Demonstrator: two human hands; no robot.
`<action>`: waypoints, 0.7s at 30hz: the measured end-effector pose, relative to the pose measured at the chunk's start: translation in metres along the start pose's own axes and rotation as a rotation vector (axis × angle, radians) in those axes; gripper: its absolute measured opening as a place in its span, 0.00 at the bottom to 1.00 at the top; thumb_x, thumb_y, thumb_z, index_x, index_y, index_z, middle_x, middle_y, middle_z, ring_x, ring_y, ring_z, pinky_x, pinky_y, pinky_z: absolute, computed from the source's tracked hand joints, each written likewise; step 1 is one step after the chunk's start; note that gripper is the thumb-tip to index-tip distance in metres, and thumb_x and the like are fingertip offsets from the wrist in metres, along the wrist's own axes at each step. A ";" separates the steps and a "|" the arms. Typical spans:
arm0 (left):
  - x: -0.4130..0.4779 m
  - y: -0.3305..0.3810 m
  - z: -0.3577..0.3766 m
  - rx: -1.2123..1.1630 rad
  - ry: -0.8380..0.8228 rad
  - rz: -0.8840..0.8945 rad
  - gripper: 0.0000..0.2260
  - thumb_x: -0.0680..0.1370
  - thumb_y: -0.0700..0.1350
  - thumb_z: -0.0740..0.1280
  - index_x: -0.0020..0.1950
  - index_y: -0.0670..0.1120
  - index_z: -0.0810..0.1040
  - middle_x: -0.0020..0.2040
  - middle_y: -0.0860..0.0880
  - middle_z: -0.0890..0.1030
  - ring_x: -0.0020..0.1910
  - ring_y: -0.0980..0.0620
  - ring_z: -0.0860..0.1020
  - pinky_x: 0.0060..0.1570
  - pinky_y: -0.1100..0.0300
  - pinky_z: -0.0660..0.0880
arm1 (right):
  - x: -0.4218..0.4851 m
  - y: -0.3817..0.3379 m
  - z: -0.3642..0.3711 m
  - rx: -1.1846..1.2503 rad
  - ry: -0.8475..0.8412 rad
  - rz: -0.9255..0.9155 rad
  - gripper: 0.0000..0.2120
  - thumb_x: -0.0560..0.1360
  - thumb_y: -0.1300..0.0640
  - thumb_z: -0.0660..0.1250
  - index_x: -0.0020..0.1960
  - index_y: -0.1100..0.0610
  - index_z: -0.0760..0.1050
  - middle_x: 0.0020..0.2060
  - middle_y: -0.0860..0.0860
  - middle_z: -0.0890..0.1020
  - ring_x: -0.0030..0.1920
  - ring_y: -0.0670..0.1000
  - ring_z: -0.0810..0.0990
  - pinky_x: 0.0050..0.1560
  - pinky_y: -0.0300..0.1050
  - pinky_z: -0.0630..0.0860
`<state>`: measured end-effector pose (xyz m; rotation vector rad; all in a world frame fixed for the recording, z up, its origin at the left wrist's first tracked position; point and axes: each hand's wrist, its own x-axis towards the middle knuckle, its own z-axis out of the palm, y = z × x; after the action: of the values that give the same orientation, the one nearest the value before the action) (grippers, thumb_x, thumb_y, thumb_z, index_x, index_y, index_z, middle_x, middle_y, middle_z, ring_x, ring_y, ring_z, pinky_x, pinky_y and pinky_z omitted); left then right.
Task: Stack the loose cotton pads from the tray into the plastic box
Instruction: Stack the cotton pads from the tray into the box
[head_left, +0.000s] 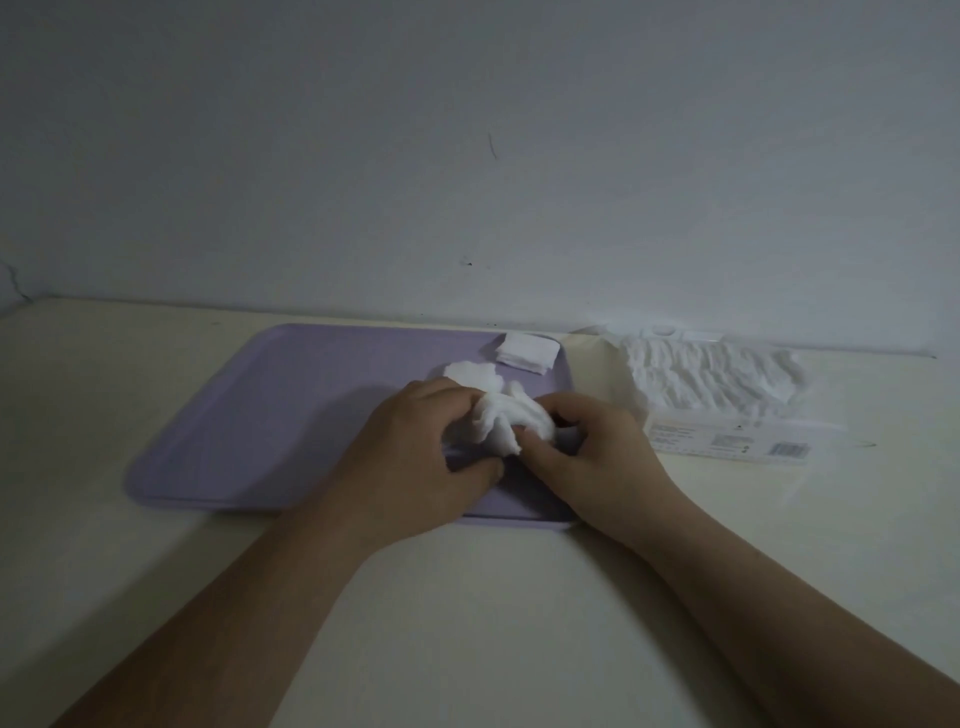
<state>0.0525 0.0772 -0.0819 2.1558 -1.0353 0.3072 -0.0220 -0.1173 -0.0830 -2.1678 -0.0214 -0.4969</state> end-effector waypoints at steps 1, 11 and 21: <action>0.001 0.000 0.001 -0.015 0.033 0.003 0.08 0.72 0.51 0.70 0.49 0.52 0.82 0.46 0.58 0.79 0.49 0.55 0.78 0.49 0.60 0.74 | 0.000 0.000 0.000 0.020 -0.003 -0.007 0.01 0.75 0.54 0.74 0.46 0.49 0.83 0.41 0.43 0.85 0.42 0.36 0.80 0.44 0.28 0.70; -0.001 0.009 -0.007 -0.382 0.002 -0.187 0.10 0.75 0.41 0.76 0.54 0.51 0.84 0.49 0.58 0.87 0.49 0.61 0.83 0.50 0.66 0.77 | 0.001 0.003 -0.003 0.099 -0.087 -0.017 0.05 0.79 0.58 0.71 0.48 0.49 0.84 0.39 0.37 0.86 0.41 0.32 0.80 0.45 0.29 0.72; 0.003 0.011 -0.008 -0.498 0.048 -0.323 0.05 0.73 0.51 0.74 0.48 0.56 0.84 0.45 0.53 0.86 0.44 0.56 0.83 0.46 0.63 0.78 | 0.003 0.003 -0.004 0.197 -0.085 0.069 0.05 0.79 0.54 0.72 0.51 0.53 0.86 0.45 0.47 0.89 0.47 0.41 0.85 0.51 0.40 0.78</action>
<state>0.0467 0.0766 -0.0692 1.8084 -0.6353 -0.0512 -0.0204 -0.1231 -0.0825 -1.9877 -0.0399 -0.3482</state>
